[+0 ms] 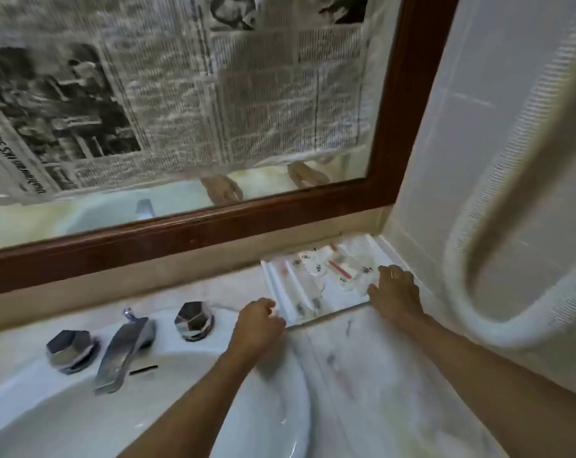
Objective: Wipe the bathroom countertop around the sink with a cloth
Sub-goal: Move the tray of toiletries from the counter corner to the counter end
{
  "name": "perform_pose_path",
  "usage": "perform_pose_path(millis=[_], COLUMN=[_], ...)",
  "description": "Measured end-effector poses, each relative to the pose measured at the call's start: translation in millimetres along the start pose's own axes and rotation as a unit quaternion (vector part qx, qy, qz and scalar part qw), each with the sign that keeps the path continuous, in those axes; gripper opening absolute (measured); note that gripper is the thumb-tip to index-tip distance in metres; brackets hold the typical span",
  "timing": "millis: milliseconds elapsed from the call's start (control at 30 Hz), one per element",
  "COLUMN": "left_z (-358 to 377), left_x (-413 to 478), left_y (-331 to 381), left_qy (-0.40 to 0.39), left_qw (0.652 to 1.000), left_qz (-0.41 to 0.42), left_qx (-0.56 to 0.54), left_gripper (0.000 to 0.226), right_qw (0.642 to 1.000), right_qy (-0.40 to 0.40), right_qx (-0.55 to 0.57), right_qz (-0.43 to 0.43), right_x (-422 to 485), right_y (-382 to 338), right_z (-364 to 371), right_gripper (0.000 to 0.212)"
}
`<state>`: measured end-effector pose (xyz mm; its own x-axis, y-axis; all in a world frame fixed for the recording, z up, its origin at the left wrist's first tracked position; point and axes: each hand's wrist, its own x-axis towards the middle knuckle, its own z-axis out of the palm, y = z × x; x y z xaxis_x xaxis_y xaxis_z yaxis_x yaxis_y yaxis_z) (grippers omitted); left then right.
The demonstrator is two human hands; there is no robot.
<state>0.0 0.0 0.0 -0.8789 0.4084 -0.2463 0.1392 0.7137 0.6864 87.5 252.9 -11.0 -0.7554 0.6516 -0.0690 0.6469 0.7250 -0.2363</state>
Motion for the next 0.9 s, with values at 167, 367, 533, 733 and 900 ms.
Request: perform_pose_path(millis=[167, 367, 533, 733, 900], left_z=[19, 25, 18, 17, 3], left_x=[28, 45, 49, 35, 9], left_y=[0, -1, -5, -8, -17], left_qy=[0.028, 0.018, -0.005, 0.033, 0.071], left_qw=[0.999, 0.997, 0.994, 0.984, 0.975], left_qz=[-0.001, -0.050, -0.096, -0.133, -0.147], left_qx=[0.016, 0.057, 0.044, -0.114, -0.147], left_gripper=[0.024, 0.015, 0.014, 0.022, 0.030], right_qw=[0.997, 0.996, 0.986, 0.974, 0.962], right_qy=[0.036, 0.027, 0.009, -0.002, 0.012], right_qx=[0.013, 0.001, 0.071, 0.119, 0.186], right_qz=[0.062, 0.088, 0.149, 0.191, 0.198], right_x=[31, 43, 47, 33, 8], right_y=[6, 14, 16, 18, 5], right_z=[17, 27, 28, 26, 14], right_gripper=[0.050, 0.049, 0.054, 0.055, 0.050])
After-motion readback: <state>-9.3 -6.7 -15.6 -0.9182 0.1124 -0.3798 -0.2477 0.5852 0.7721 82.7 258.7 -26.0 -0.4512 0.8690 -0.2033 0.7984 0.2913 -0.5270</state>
